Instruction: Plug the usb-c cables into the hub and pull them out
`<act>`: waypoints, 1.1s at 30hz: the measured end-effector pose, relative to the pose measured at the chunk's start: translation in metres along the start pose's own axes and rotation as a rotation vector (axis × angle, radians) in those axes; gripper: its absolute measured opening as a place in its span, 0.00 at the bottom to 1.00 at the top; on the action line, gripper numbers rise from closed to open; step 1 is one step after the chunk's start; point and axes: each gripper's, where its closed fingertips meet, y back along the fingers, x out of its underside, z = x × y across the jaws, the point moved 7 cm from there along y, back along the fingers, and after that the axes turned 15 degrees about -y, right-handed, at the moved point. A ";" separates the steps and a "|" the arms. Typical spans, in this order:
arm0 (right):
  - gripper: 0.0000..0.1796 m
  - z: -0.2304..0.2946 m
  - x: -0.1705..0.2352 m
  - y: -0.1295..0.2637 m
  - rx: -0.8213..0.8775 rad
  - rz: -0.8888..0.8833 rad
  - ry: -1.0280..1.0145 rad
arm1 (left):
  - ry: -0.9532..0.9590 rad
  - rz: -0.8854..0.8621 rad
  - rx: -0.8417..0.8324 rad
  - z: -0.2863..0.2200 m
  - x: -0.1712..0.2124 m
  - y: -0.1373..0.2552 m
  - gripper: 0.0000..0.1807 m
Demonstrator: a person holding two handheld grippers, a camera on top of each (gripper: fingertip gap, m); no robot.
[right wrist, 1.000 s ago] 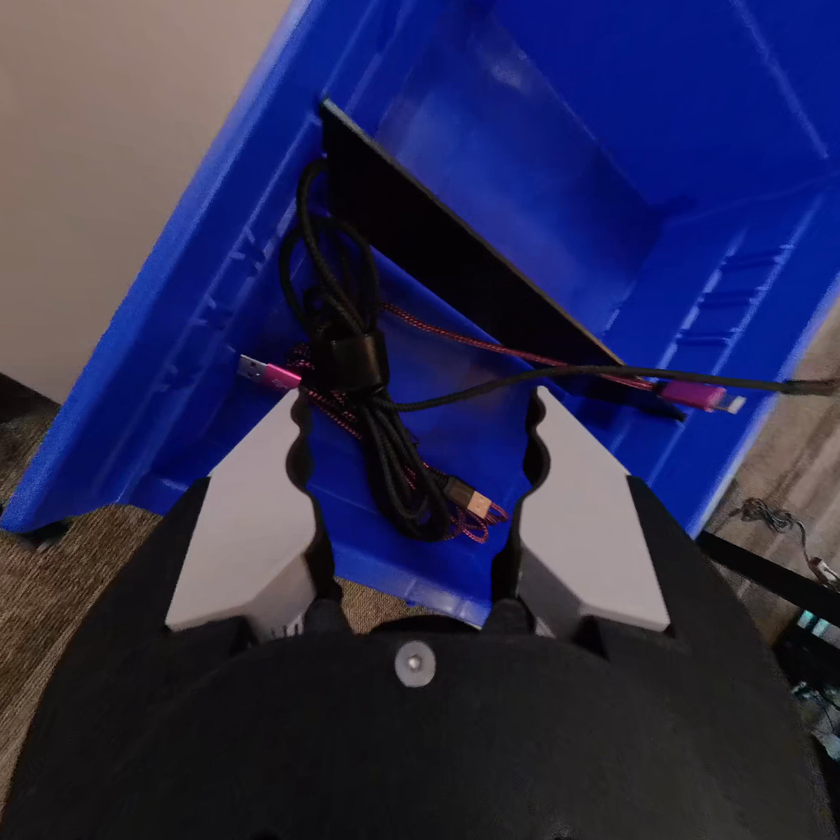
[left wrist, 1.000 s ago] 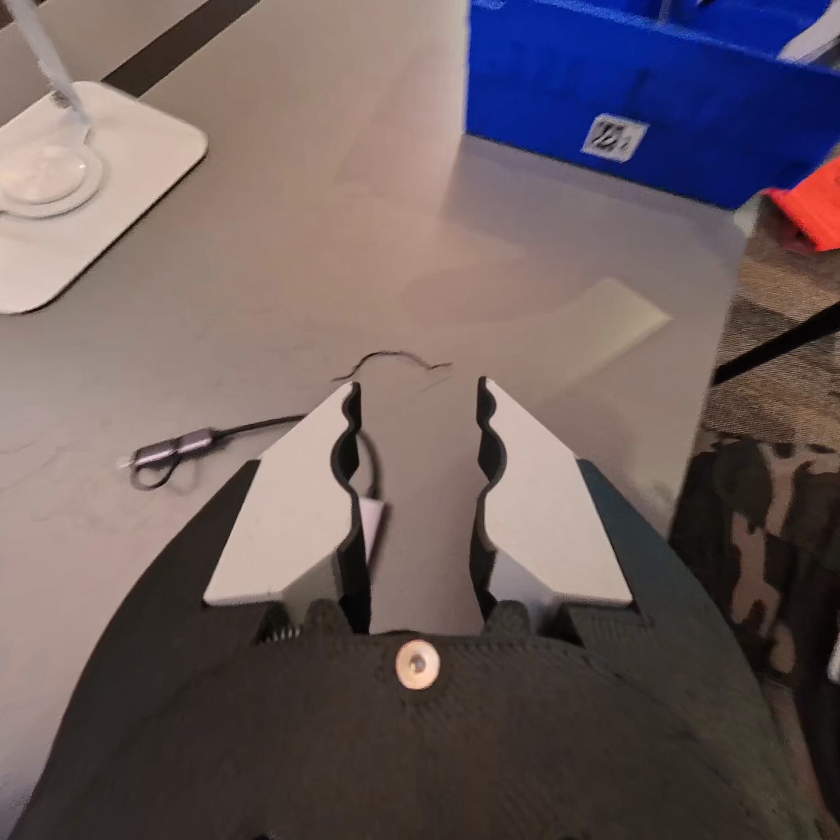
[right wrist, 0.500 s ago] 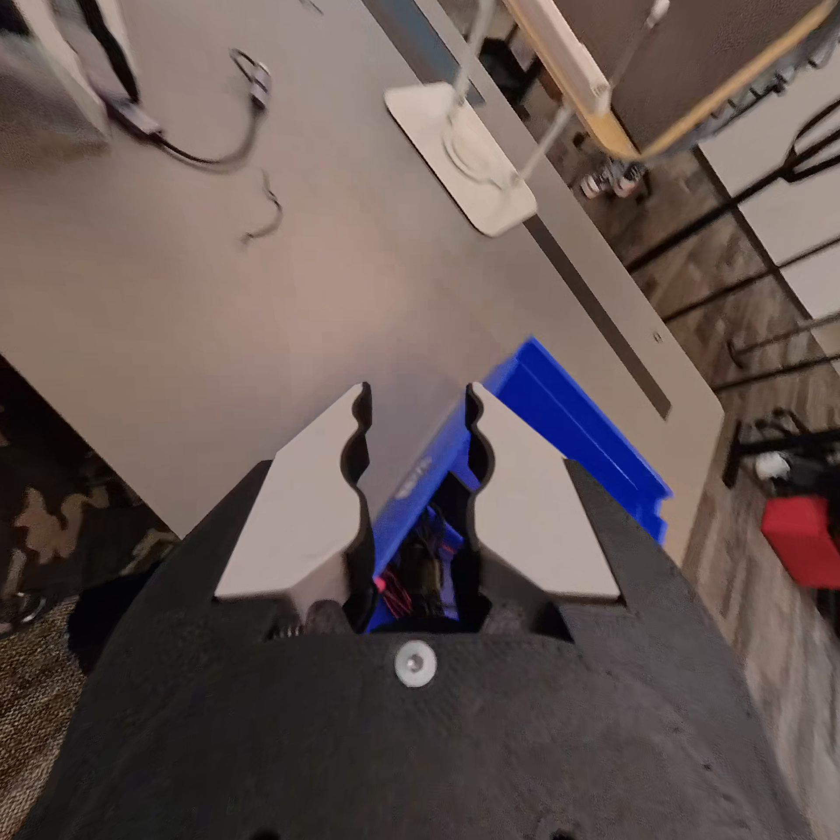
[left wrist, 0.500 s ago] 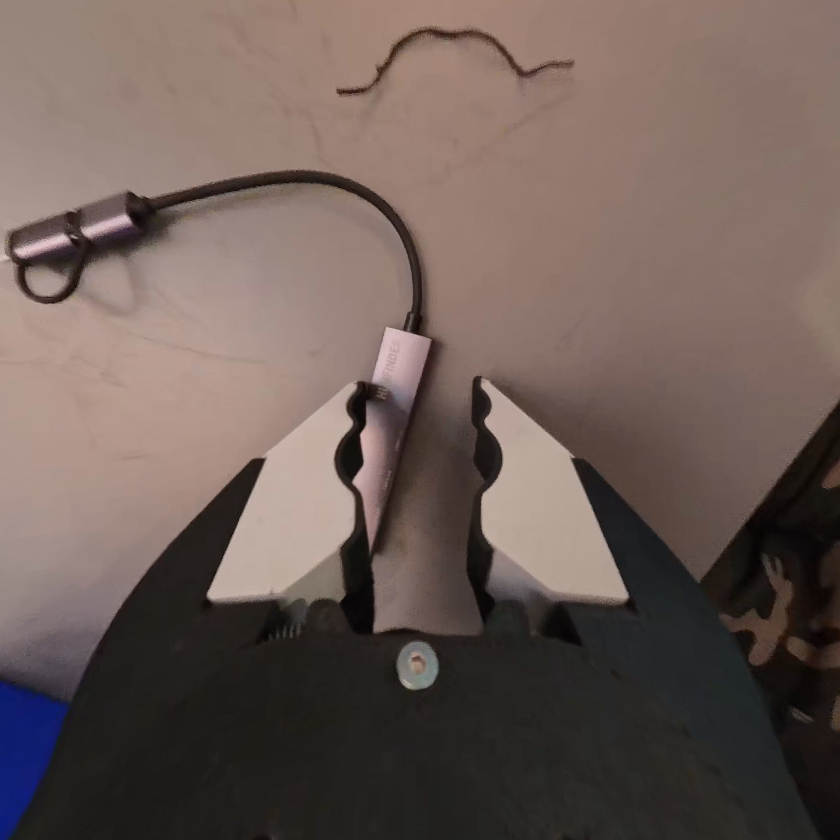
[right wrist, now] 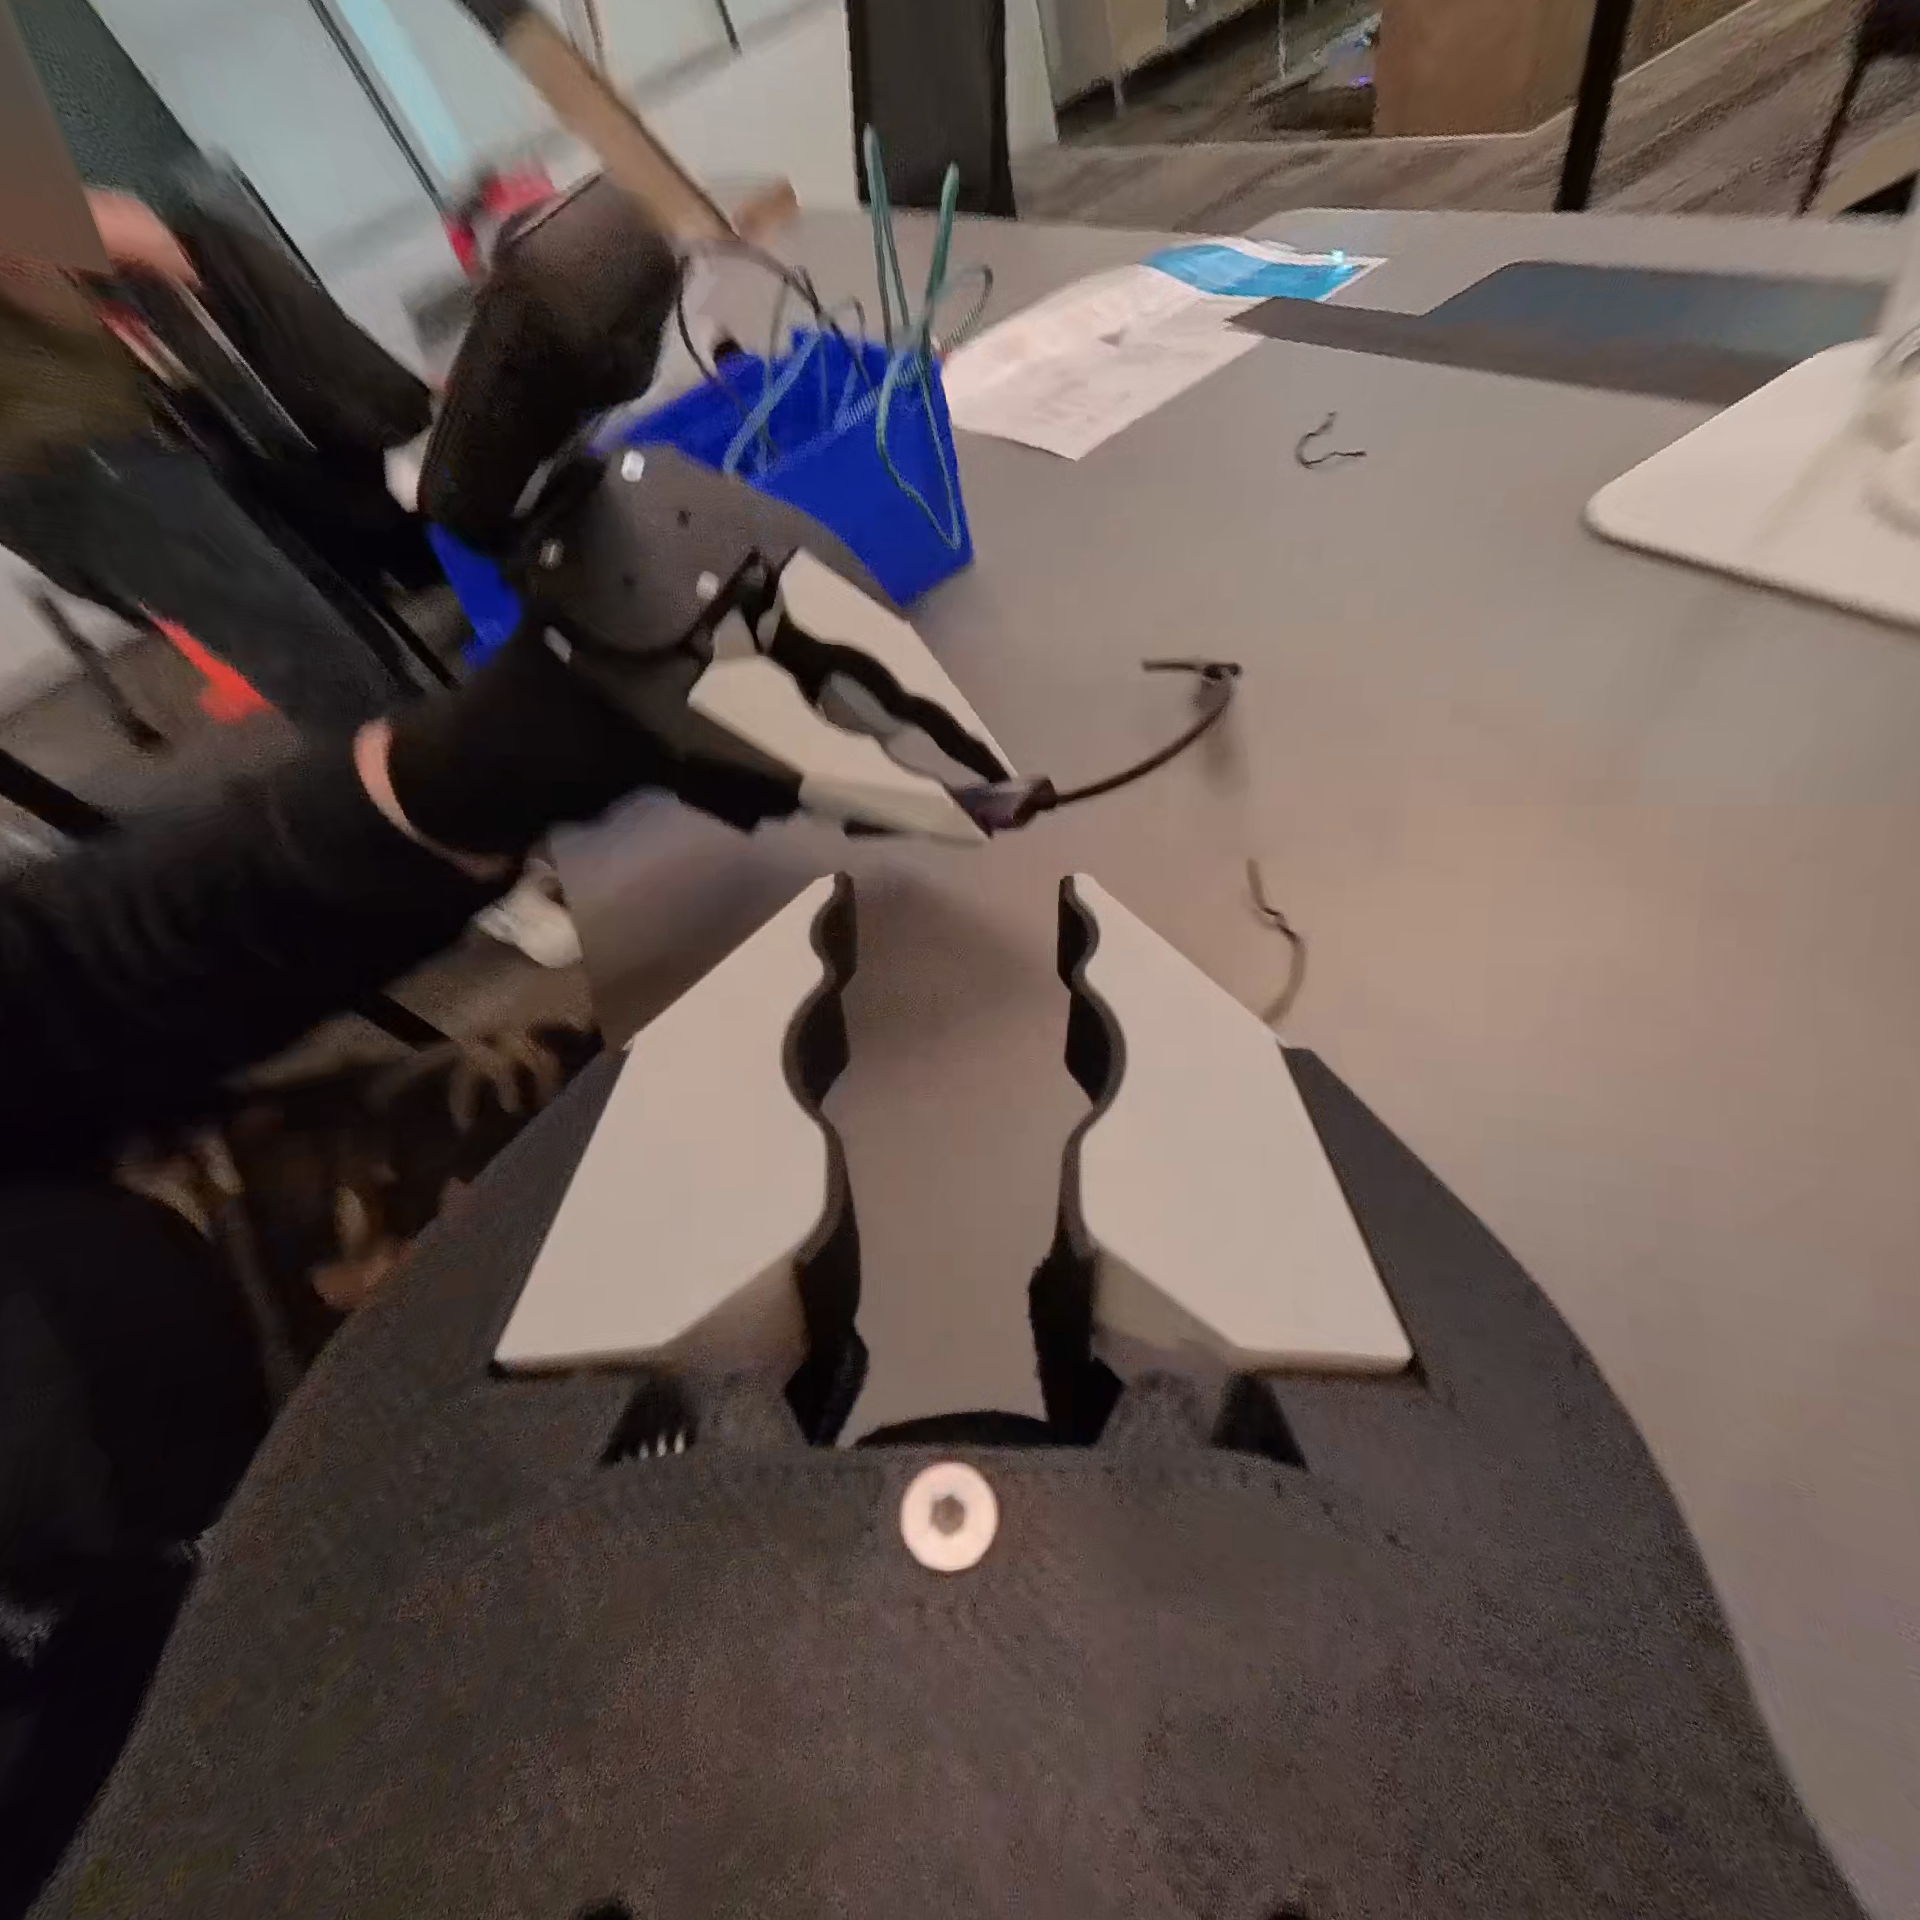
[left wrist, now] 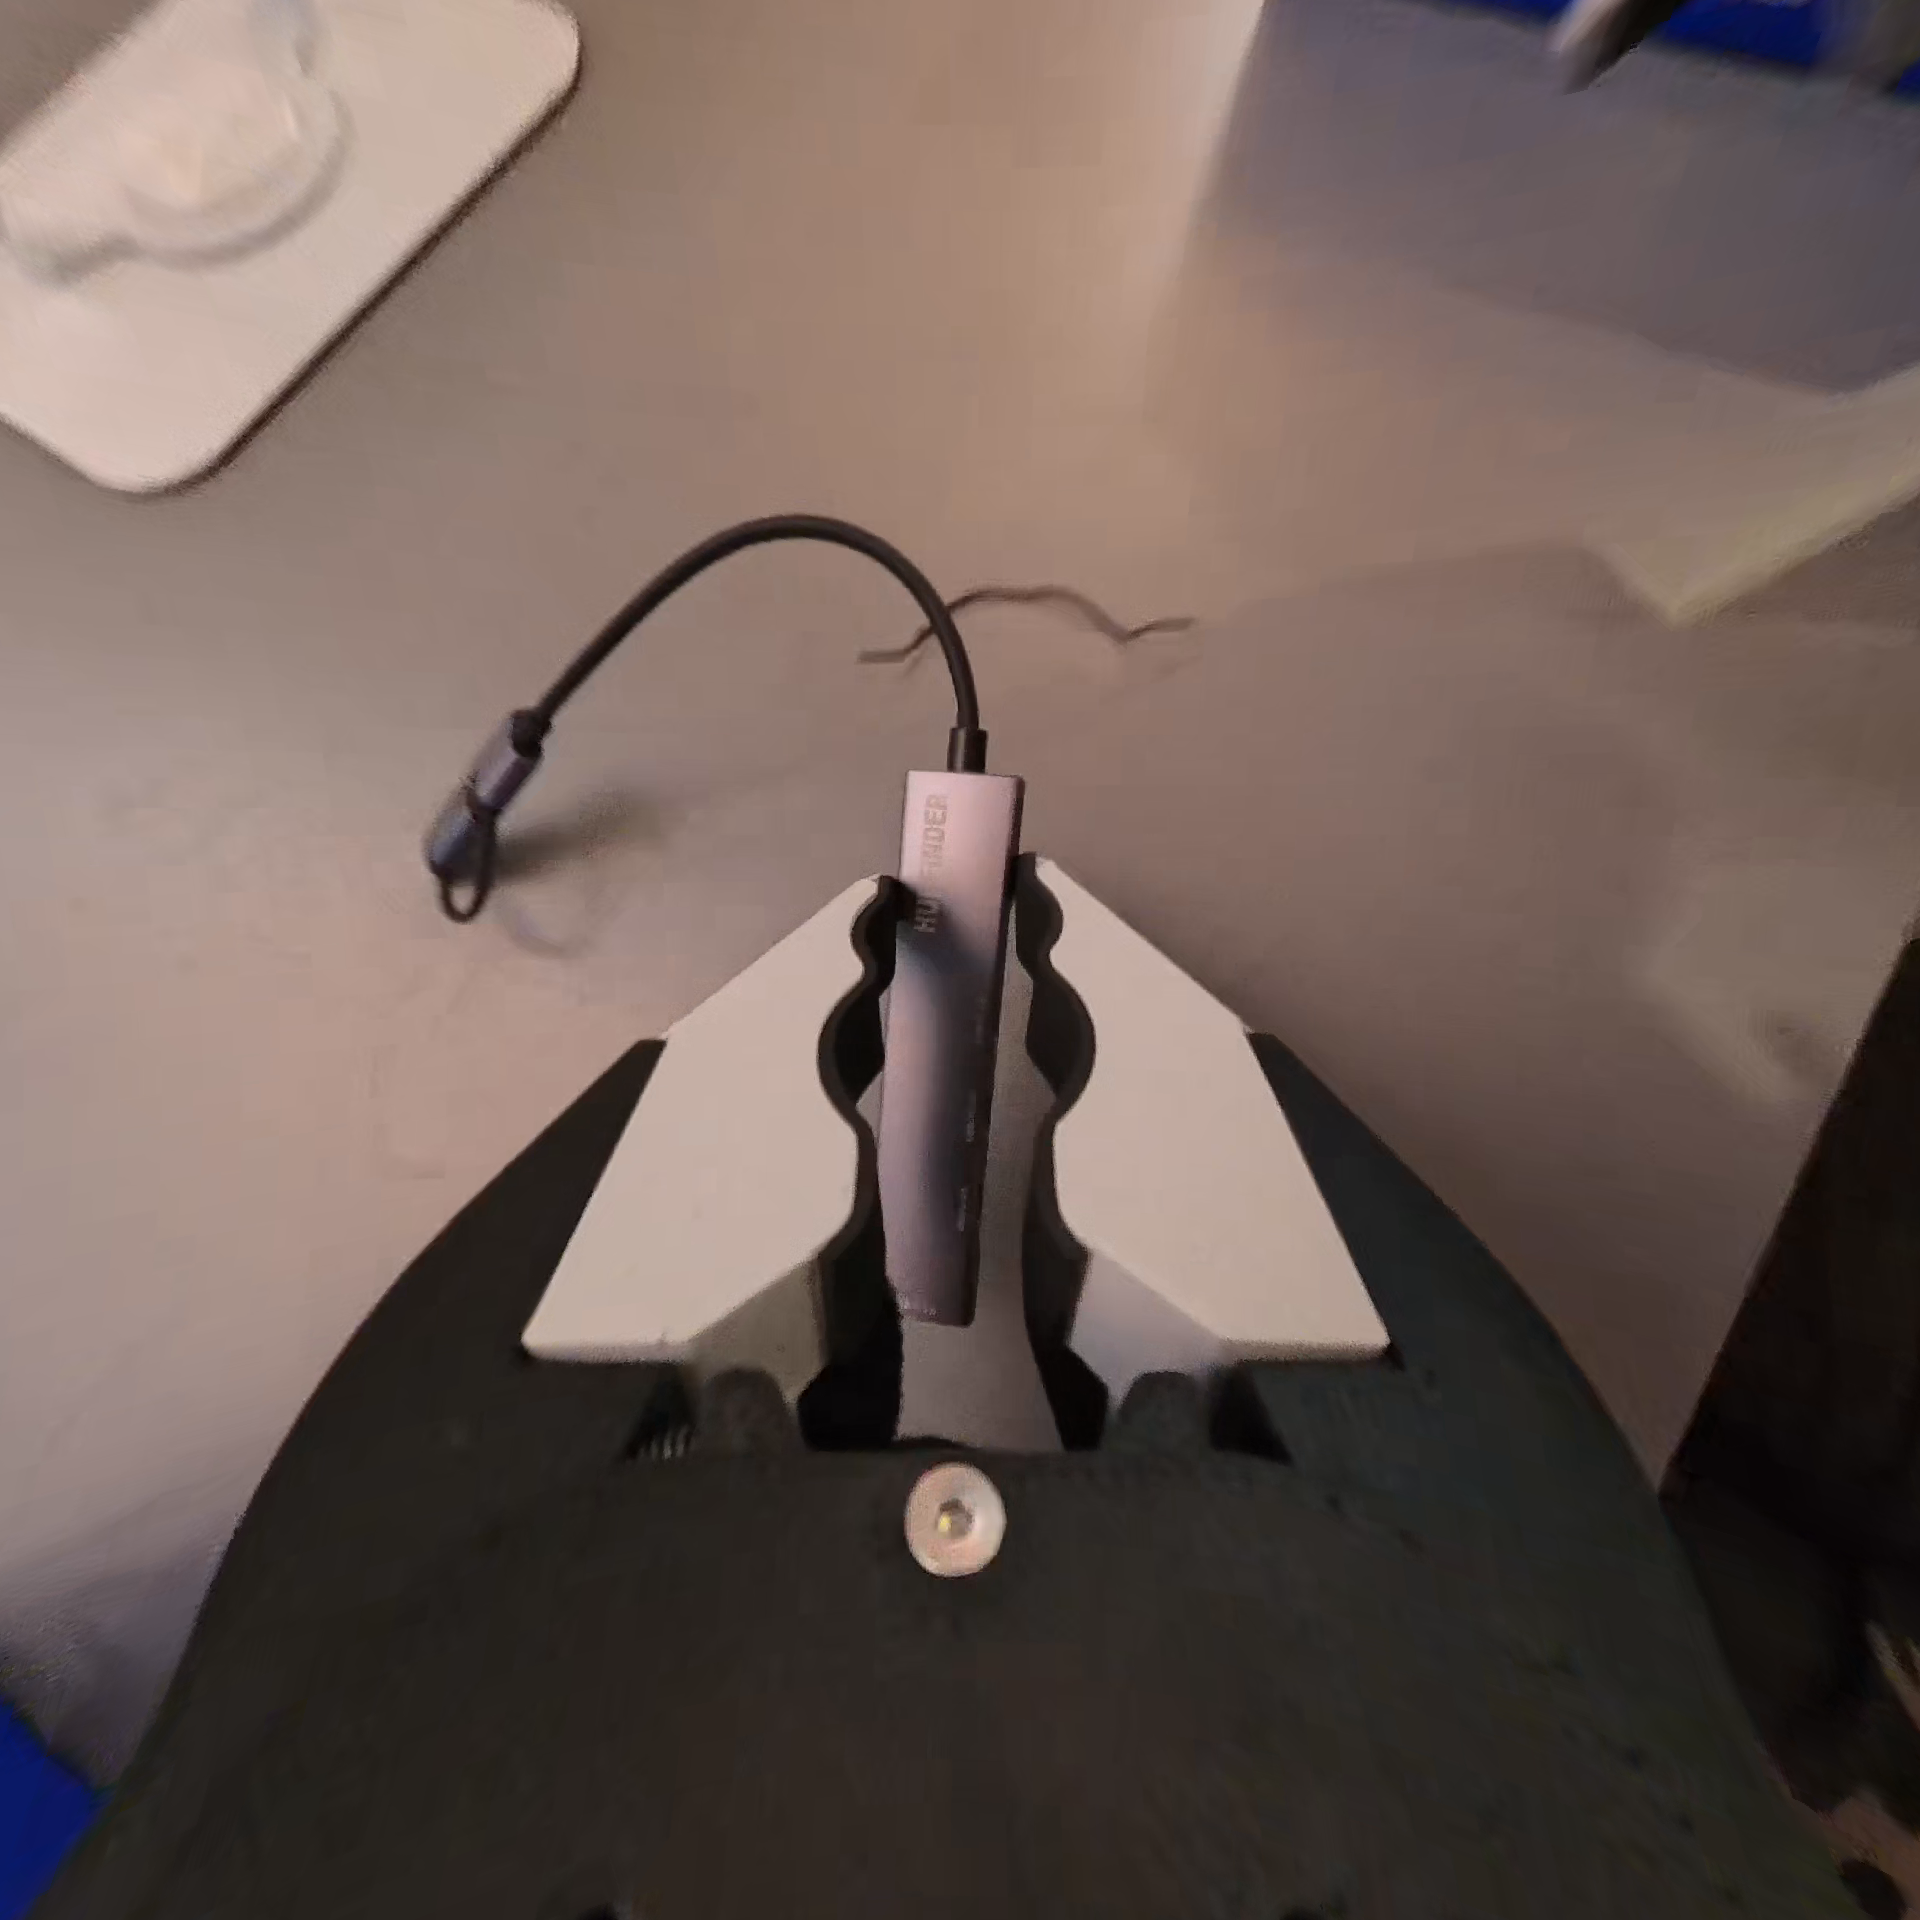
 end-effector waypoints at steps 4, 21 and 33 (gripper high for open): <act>0.21 -0.020 0.006 -0.040 -0.150 -0.029 -0.265 | -0.123 -0.070 -0.083 -0.019 -0.023 0.005 0.11; 0.04 -0.022 -0.013 -0.018 -0.172 -0.105 -0.256 | -0.109 -0.314 -0.161 -0.030 -0.068 0.026 0.45; 0.04 -0.048 -0.115 0.205 0.485 -0.307 0.065 | -0.099 -0.269 -0.151 -0.023 -0.052 0.025 0.36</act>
